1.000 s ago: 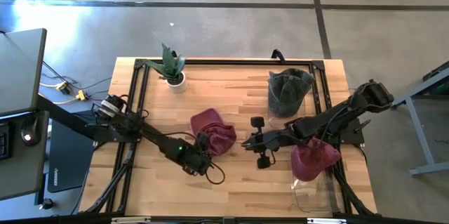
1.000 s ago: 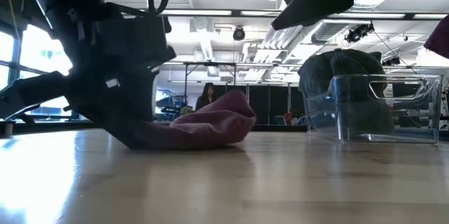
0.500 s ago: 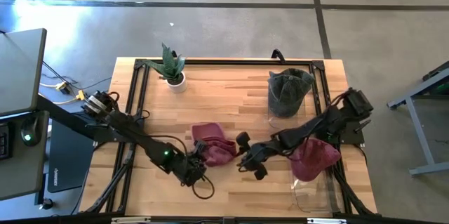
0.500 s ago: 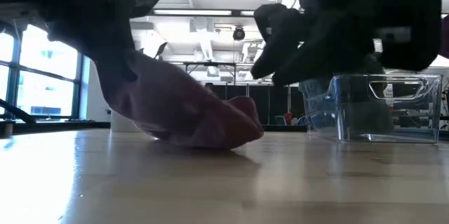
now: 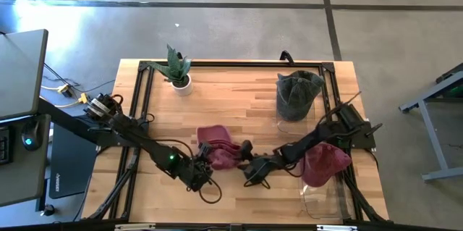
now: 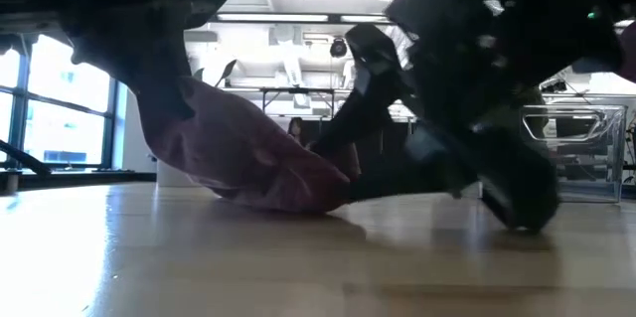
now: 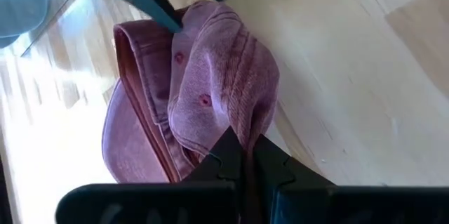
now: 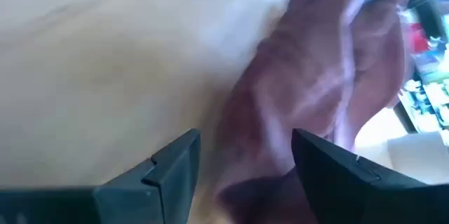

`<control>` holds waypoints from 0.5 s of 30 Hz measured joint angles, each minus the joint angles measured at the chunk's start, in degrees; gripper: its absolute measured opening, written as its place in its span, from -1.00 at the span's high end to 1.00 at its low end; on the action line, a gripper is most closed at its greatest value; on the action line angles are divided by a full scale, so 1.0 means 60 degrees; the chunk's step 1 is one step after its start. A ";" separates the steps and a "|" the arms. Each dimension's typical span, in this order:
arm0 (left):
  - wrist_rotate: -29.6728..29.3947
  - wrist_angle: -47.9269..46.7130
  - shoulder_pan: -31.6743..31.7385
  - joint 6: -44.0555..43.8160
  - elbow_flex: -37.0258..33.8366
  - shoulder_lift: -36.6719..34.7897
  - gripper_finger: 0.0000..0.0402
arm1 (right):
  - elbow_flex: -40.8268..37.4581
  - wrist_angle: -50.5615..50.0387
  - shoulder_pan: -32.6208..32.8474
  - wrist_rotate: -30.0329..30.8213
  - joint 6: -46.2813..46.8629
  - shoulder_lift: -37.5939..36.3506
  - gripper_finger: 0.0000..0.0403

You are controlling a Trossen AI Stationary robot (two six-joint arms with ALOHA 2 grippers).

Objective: Pick & Place hat
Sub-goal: Put the red cap into the bottom transparent bin

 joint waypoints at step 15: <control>-0.1313 0.0012 -0.0396 -0.0125 0.0002 -0.0215 1.00 | -0.0003 0.0069 -0.0388 -0.0869 0.0575 0.0098 0.42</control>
